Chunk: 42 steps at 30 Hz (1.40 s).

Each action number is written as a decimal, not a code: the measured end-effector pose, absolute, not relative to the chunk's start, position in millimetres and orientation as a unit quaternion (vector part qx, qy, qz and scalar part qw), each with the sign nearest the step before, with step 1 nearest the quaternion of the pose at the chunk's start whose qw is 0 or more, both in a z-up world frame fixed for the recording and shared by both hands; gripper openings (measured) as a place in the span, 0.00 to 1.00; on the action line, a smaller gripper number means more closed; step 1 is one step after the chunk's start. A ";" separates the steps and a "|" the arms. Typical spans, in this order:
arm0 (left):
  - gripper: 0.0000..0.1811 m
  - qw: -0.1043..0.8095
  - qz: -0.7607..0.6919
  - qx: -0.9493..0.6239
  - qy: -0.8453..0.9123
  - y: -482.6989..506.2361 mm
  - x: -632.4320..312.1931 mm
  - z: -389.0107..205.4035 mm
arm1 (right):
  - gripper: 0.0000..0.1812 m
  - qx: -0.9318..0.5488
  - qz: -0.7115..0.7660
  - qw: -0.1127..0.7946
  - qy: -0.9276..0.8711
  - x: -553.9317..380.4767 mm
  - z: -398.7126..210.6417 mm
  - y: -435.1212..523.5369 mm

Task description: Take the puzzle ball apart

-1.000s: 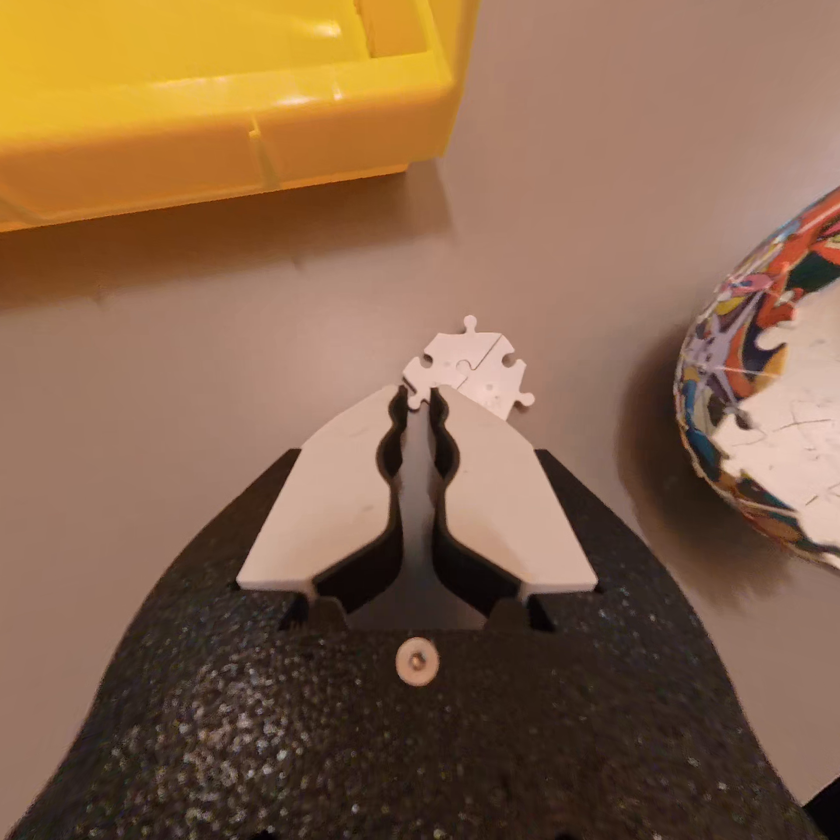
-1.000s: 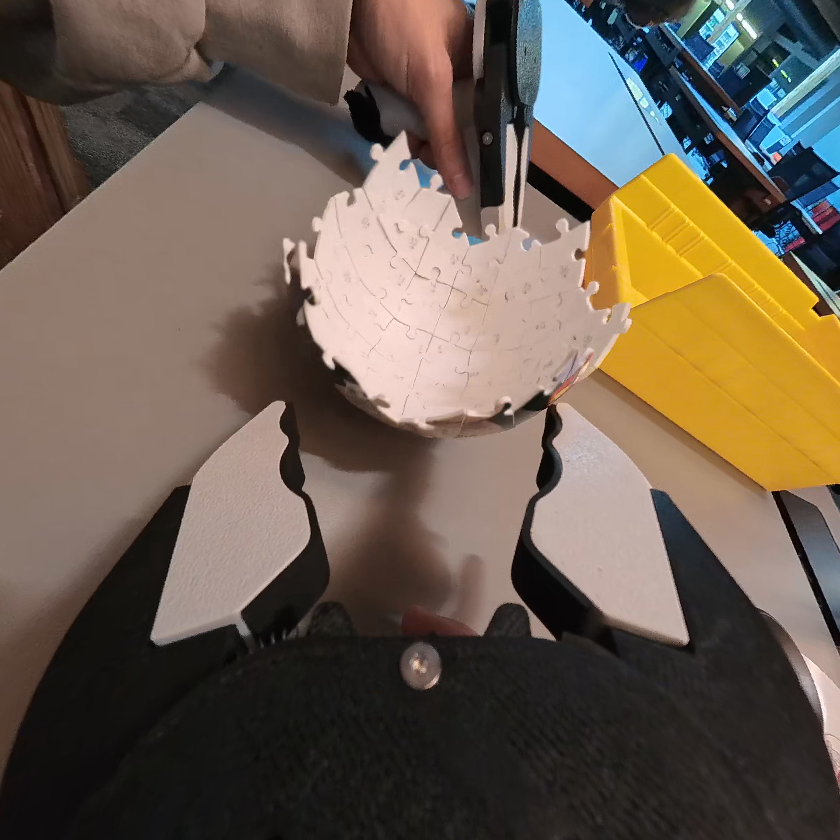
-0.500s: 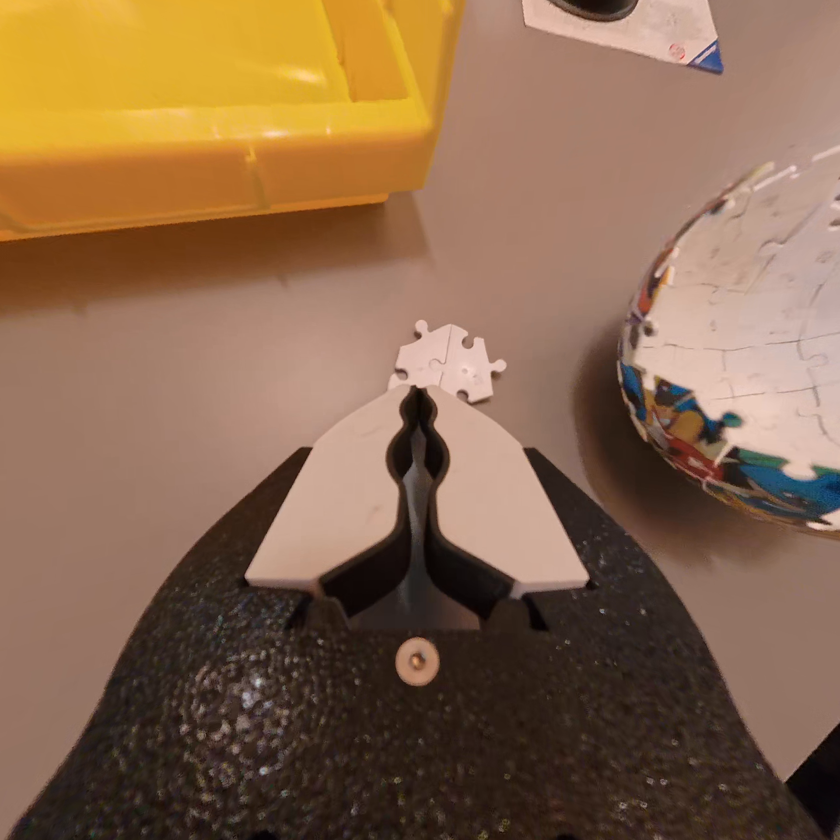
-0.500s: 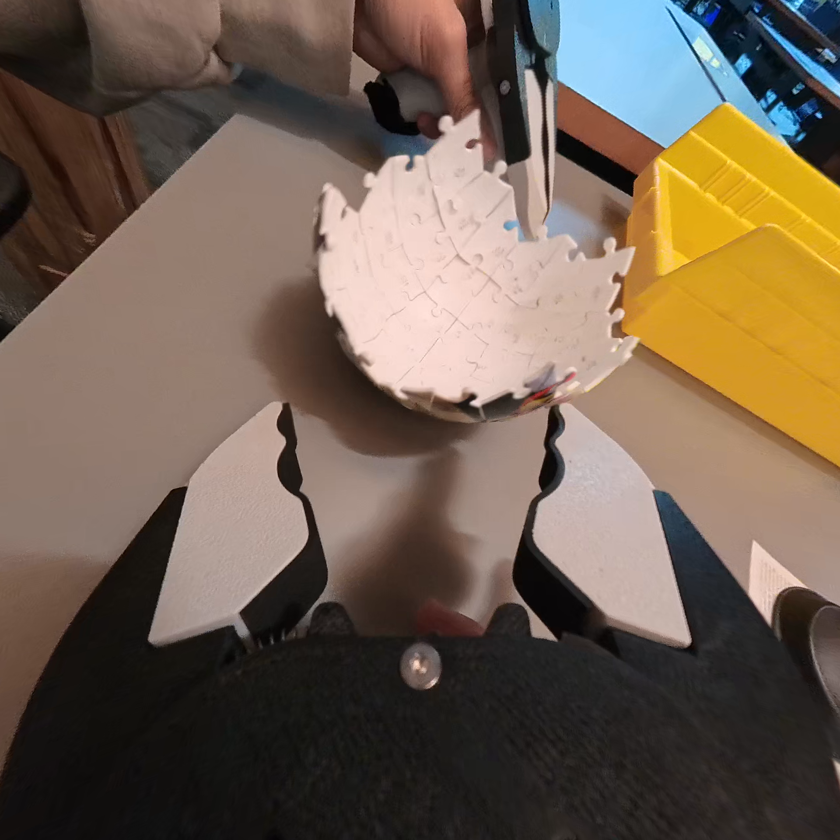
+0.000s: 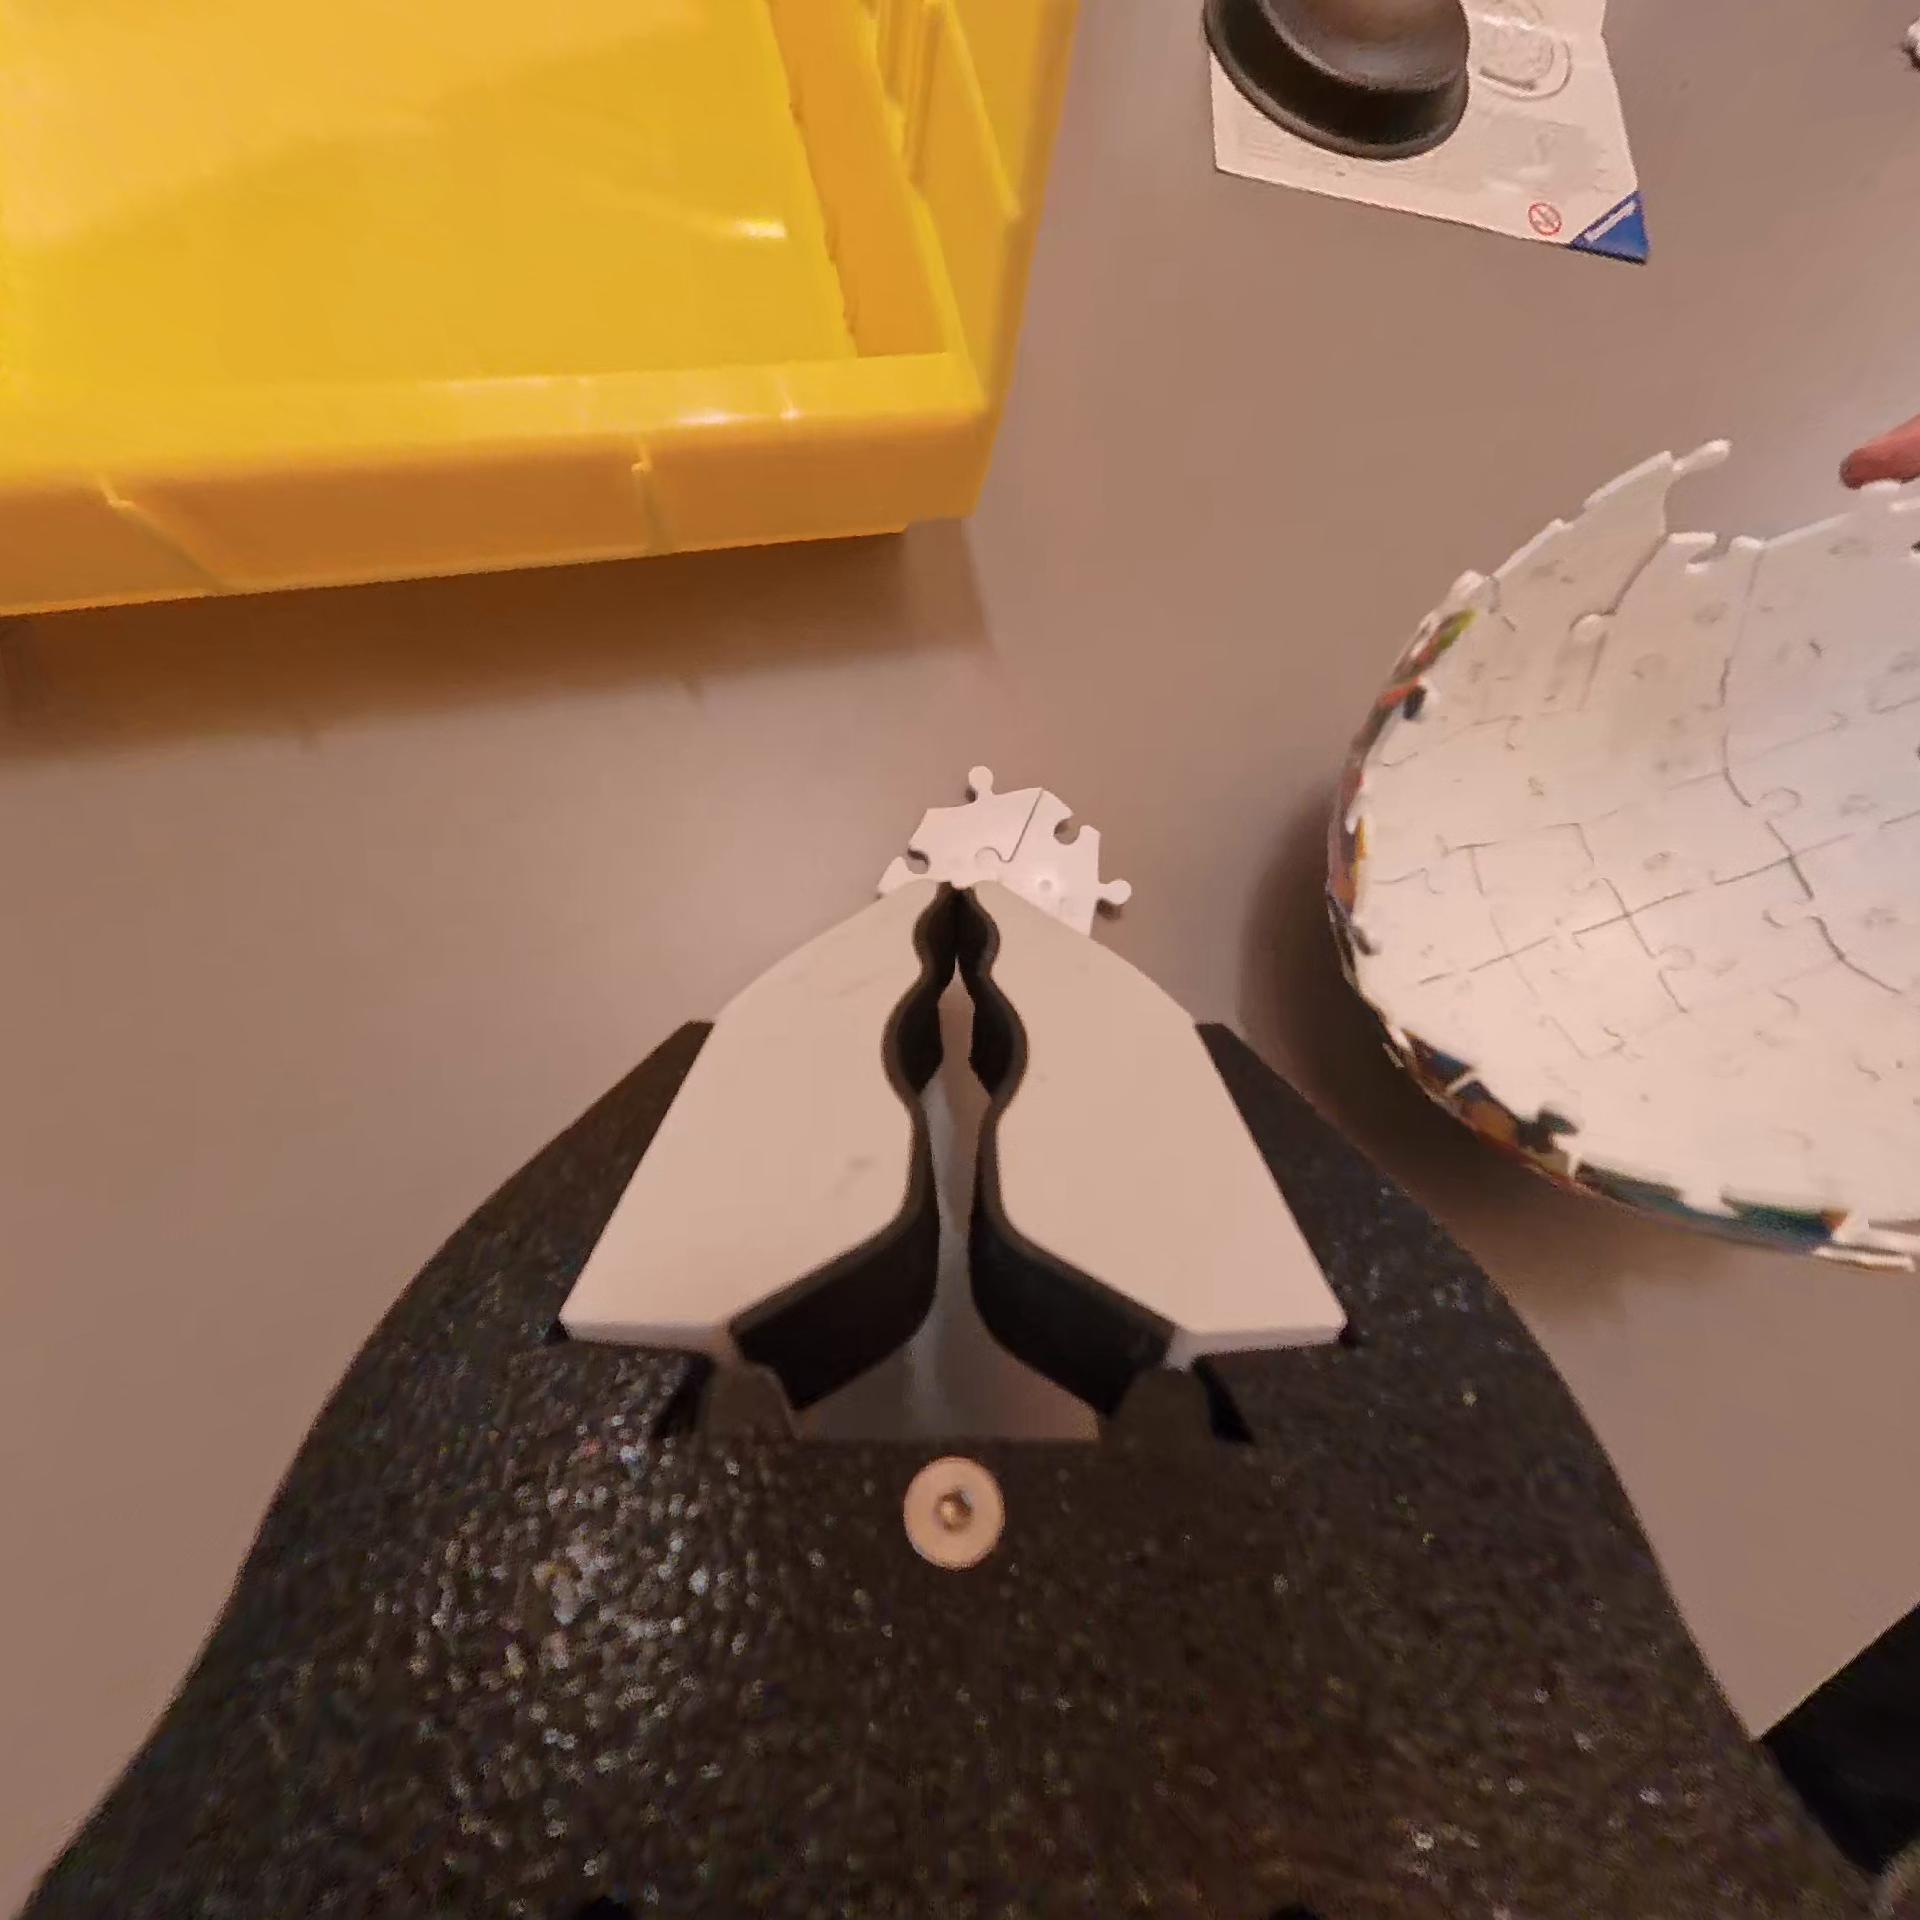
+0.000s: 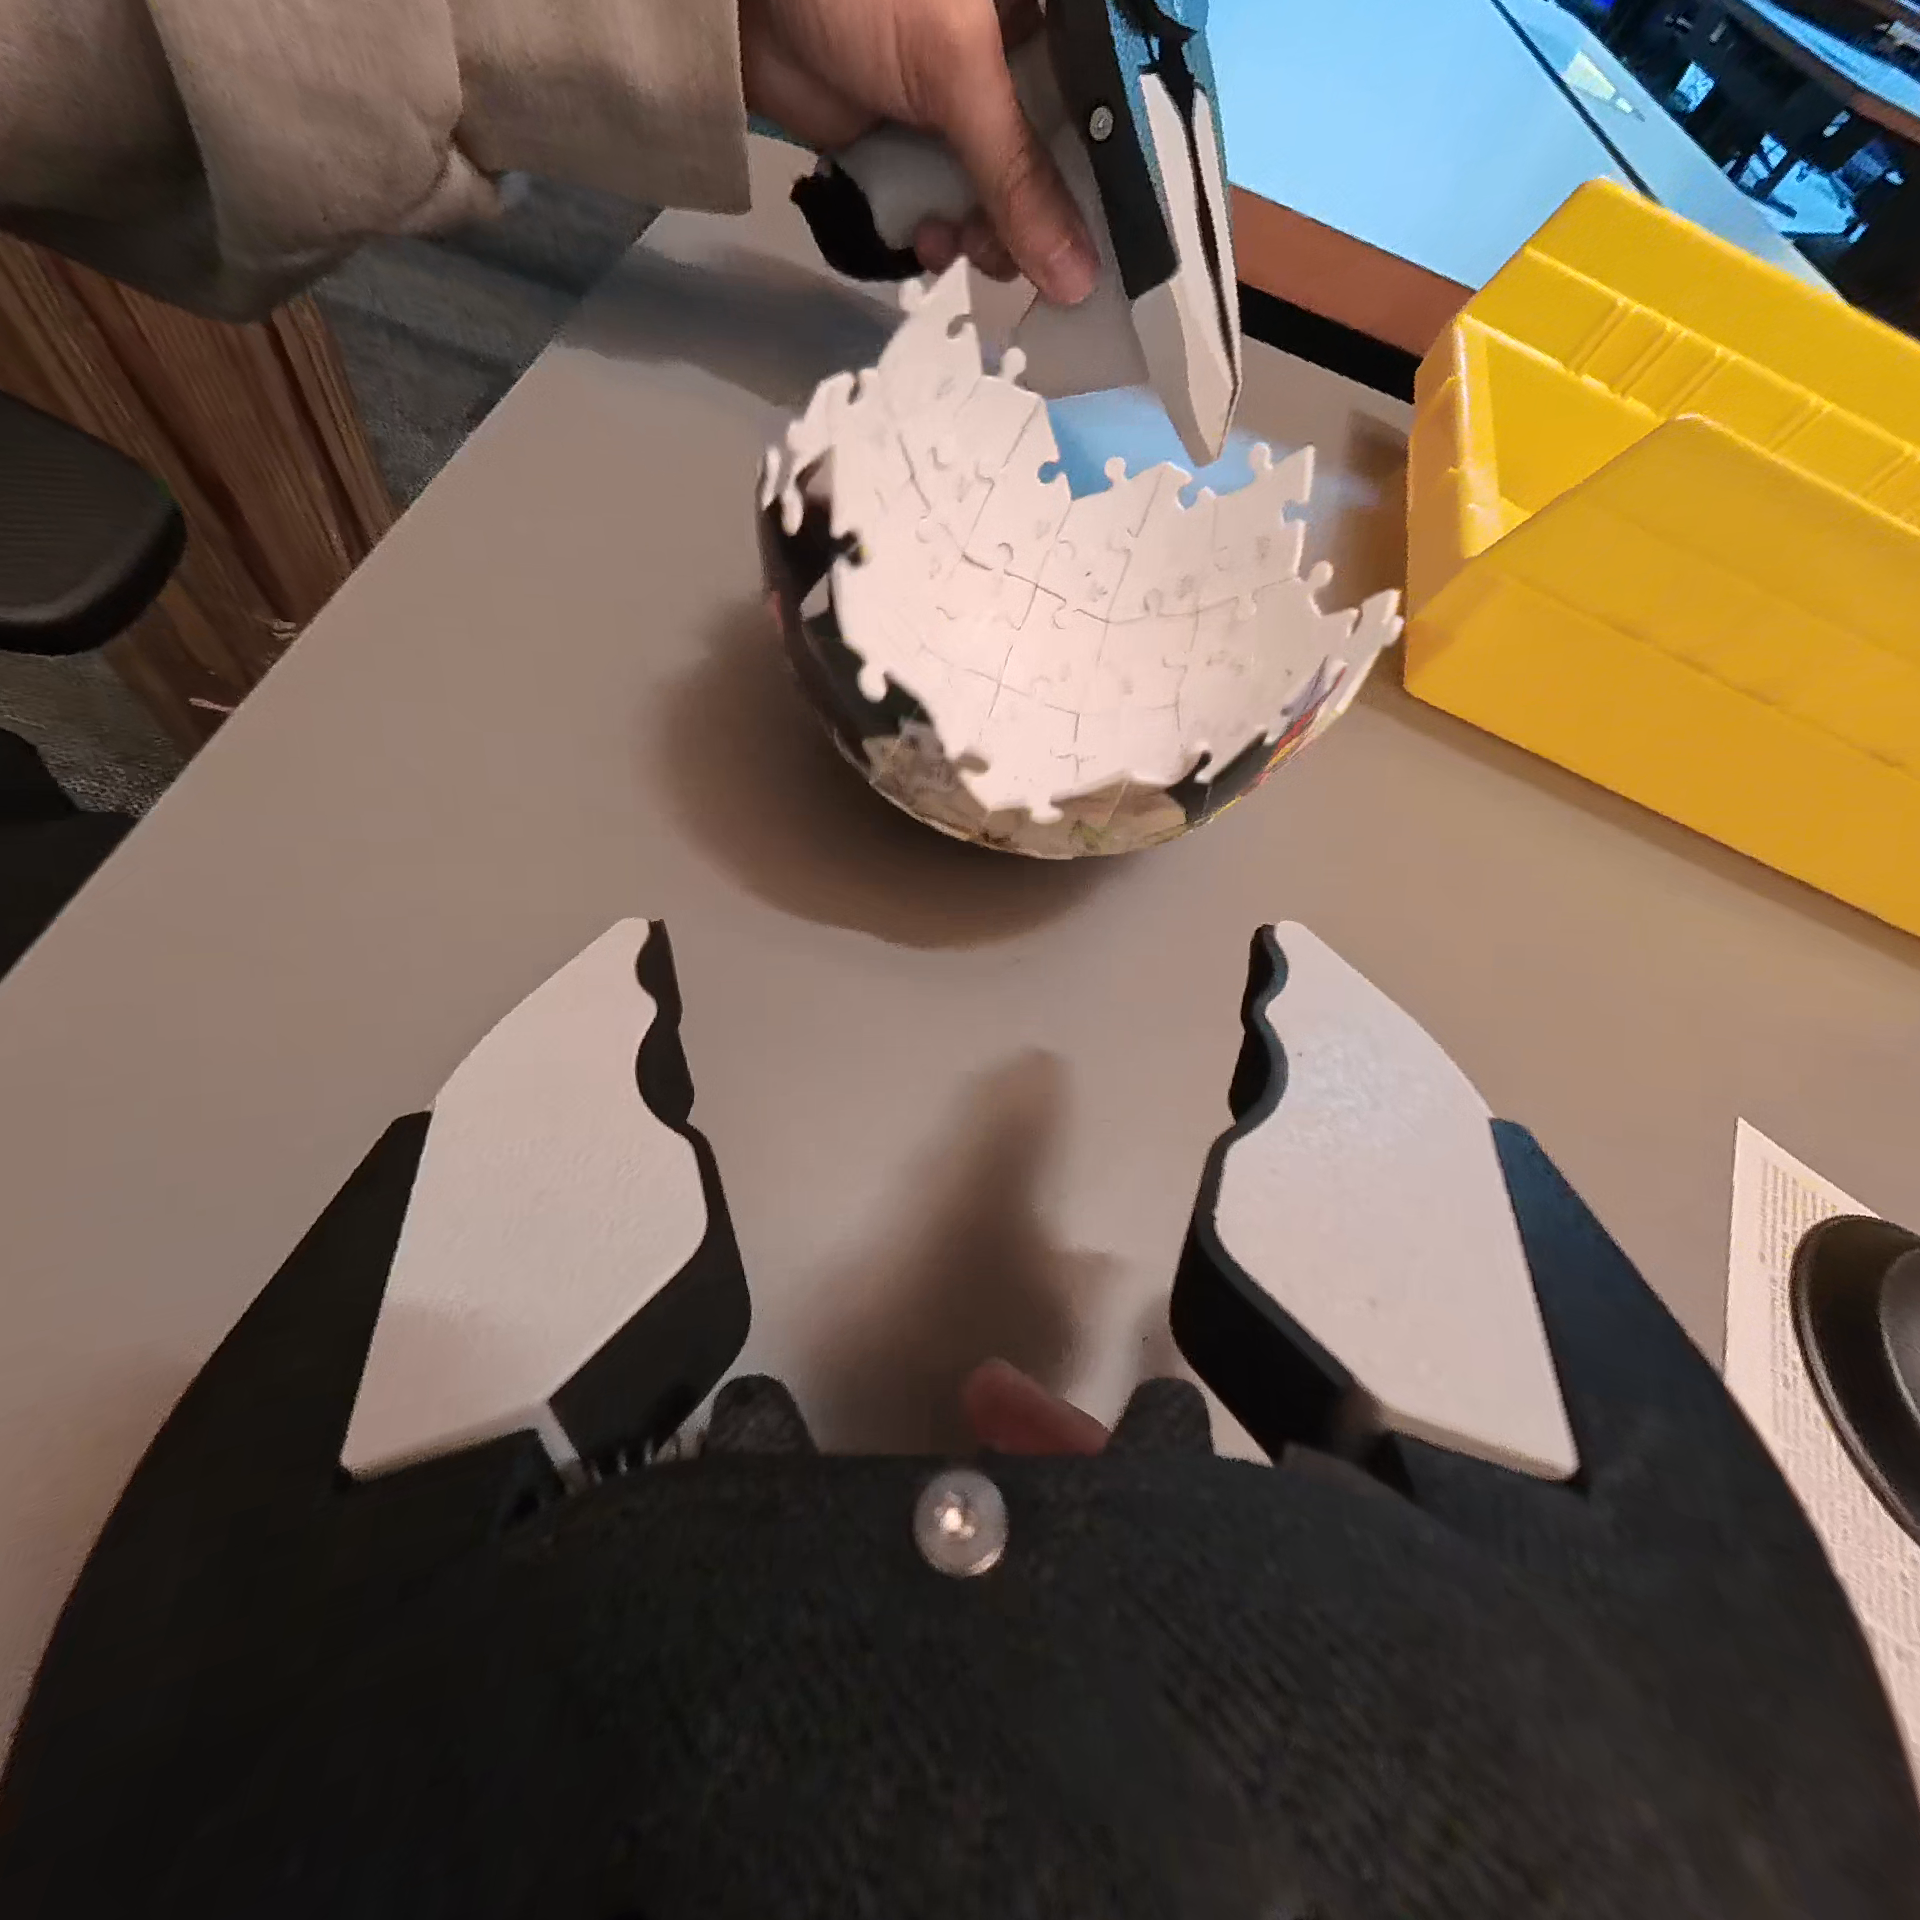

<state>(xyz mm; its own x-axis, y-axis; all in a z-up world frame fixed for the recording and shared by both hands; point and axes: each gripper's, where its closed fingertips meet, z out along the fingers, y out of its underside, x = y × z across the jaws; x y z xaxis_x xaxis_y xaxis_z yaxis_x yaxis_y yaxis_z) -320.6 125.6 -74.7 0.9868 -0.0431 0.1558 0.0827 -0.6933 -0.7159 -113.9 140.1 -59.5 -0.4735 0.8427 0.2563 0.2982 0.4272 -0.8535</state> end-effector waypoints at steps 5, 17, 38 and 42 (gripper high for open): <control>0.00 0.412 -0.071 -0.908 -0.018 129.3 -312.4 -66.0 | 0.58 -0.376 0.379 0.327 -0.779 -117.7 -68.8 134.7; 0.13 0.397 -0.132 -0.900 0.120 161.4 -261.5 -12.6 | 0.58 -0.374 0.331 0.319 -0.805 -136.9 -85.2 134.6; 0.07 0.195 -0.139 -0.934 0.264 154.8 -234.9 -56.8 | 0.55 -0.362 0.329 0.346 -0.800 -145.0 -80.8 134.2; 0.09 0.166 -0.126 -0.937 0.282 154.7 -233.4 -62.3 | 0.54 -0.360 0.330 0.348 -0.800 -144.9 -80.3 132.8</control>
